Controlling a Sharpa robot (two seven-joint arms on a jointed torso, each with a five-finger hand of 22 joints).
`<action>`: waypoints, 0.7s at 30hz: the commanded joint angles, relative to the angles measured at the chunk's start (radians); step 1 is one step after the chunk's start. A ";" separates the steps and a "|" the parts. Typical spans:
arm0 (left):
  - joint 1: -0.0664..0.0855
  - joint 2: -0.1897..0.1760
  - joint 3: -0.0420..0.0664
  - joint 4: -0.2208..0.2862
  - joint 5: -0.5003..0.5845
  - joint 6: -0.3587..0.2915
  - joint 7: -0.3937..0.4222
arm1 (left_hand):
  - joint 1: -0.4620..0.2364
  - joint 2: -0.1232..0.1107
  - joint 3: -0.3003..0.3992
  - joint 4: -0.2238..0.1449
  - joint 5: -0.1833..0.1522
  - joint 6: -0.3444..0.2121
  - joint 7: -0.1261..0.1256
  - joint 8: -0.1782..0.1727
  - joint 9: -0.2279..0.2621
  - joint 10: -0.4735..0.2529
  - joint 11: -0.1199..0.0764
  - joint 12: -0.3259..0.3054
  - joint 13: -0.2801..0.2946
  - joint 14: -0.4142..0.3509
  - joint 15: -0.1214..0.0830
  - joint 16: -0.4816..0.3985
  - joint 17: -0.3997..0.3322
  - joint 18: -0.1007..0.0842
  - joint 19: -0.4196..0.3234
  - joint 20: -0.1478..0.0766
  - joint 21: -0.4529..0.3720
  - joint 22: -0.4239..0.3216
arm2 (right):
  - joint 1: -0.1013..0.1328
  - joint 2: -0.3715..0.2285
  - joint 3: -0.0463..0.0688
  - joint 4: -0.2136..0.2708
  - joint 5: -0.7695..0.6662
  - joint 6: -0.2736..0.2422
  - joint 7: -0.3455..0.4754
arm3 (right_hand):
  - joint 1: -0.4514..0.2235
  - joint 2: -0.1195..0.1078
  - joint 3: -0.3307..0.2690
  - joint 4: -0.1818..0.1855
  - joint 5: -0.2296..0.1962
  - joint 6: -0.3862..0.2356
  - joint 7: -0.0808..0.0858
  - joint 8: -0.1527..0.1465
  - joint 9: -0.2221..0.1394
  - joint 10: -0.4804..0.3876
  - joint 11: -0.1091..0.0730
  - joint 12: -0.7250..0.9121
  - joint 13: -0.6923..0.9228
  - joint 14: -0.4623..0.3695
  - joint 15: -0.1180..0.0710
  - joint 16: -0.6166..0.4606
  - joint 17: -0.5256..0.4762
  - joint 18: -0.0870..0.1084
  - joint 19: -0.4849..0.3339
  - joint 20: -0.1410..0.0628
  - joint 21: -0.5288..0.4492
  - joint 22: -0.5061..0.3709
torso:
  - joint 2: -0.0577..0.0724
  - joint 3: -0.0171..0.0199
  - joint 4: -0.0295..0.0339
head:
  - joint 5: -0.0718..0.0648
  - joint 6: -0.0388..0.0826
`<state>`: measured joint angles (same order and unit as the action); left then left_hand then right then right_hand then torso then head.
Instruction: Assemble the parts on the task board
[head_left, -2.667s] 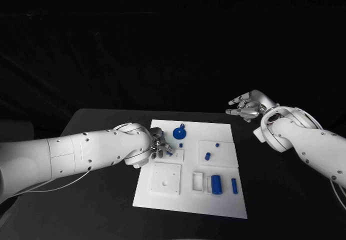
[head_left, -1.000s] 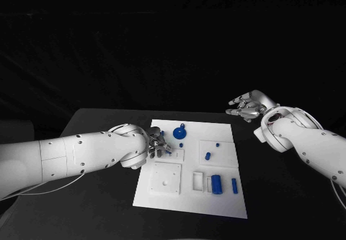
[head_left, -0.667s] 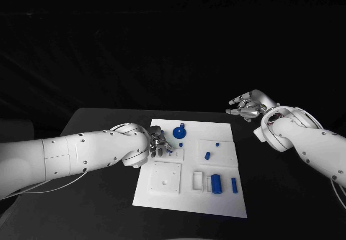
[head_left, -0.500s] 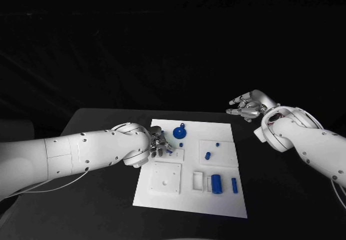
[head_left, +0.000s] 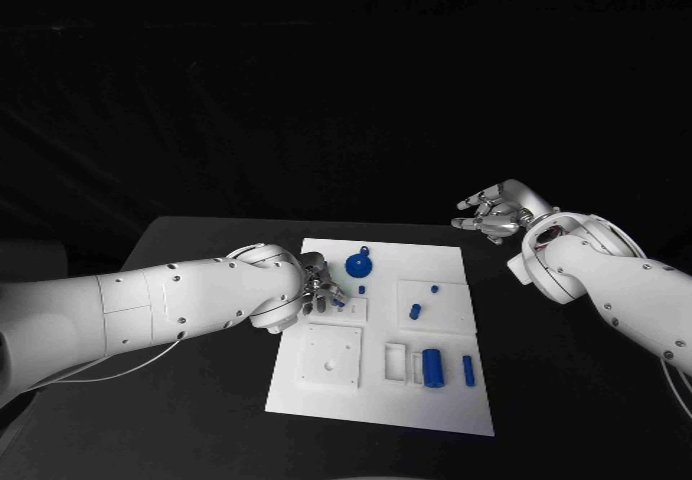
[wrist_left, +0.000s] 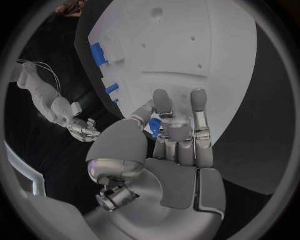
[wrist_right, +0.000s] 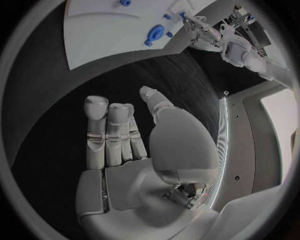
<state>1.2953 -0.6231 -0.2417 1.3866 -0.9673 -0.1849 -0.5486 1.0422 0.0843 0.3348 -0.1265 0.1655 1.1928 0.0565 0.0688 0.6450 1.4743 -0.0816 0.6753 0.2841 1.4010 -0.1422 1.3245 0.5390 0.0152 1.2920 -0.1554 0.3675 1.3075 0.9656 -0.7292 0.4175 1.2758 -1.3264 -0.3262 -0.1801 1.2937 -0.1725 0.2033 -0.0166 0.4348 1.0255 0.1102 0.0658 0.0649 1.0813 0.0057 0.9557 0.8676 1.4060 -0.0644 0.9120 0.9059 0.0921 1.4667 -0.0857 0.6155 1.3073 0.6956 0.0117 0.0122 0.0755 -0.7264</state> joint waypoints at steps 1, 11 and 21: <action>0.000 0.004 0.000 -0.001 -0.007 0.022 -0.006 | 0.013 0.009 0.001 0.004 0.007 0.238 -0.124 0.003 0.455 0.041 -0.013 -0.003 -0.002 -0.003 -0.004 -0.003 -0.005 -0.015 0.003 0.003 0.000 0.018 | -0.002 0.001 0.001 0.000 -0.001 0.011 0.008 | -0.009 0.001 0.004 0.000 0.004 0.005 0.001 -0.004 -0.002 -0.002 -0.001 0.003 -0.002 -0.003 -0.002 -0.001 0.000 0.014 0.041 0.001 0.000 0.072 | 0.000 0.0002 0.0006 | 0.000 -0.002; 0.000 0.006 0.000 -0.001 -0.012 0.071 -0.019 | 0.016 0.009 0.002 0.001 0.008 0.237 -0.123 0.002 0.454 0.041 -0.013 -0.005 -0.003 -0.004 -0.003 -0.005 -0.009 -0.015 0.001 0.003 0.001 0.018 | -0.003 0.002 0.001 -0.001 -0.001 0.012 0.008 | -0.009 0.001 0.004 0.000 0.004 0.005 0.001 -0.004 -0.002 -0.002 -0.001 0.003 -0.002 -0.003 -0.002 -0.001 0.000 0.014 0.041 0.001 0.000 0.072 | 0.000 -0.0002 0.0011 | 0.000 -0.004; 0.000 0.008 0.000 0.000 -0.029 0.105 -0.026 | 0.018 0.009 0.003 -0.003 0.011 0.237 -0.123 0.002 0.450 0.041 -0.012 -0.005 -0.004 -0.003 -0.003 -0.005 -0.011 -0.015 0.000 0.004 0.002 0.018 | -0.004 0.002 0.001 -0.002 0.000 0.012 0.008 | -0.010 0.002 0.003 0.000 0.005 0.005 0.001 -0.004 -0.002 -0.002 -0.001 0.003 -0.002 -0.002 -0.003 -0.001 0.000 0.014 0.042 0.000 -0.001 0.071 | 0.000 0.0002 0.0006 | 0.000 -0.005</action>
<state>1.2986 -0.6172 -0.2388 1.3851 -0.9829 -0.1233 -0.5610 1.0423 0.0843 0.3356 -0.1285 0.1736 1.1928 0.0565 0.0646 0.6565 1.4744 -0.0815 0.6752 0.2818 1.4023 -0.1407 1.3245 0.5287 0.0152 1.2920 -0.1554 0.3675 1.3073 0.9622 -0.7282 0.4175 1.2736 -1.3262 -0.3255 -0.1802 1.2937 -0.1725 0.2033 -0.0167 0.4347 1.0255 0.1102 0.0658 0.0648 1.0812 0.0057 0.9556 0.8666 1.4060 -0.0644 0.9120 0.9059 0.0921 1.4667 -0.0857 0.6155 1.3073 0.6953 0.0114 0.0129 0.0755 -0.7323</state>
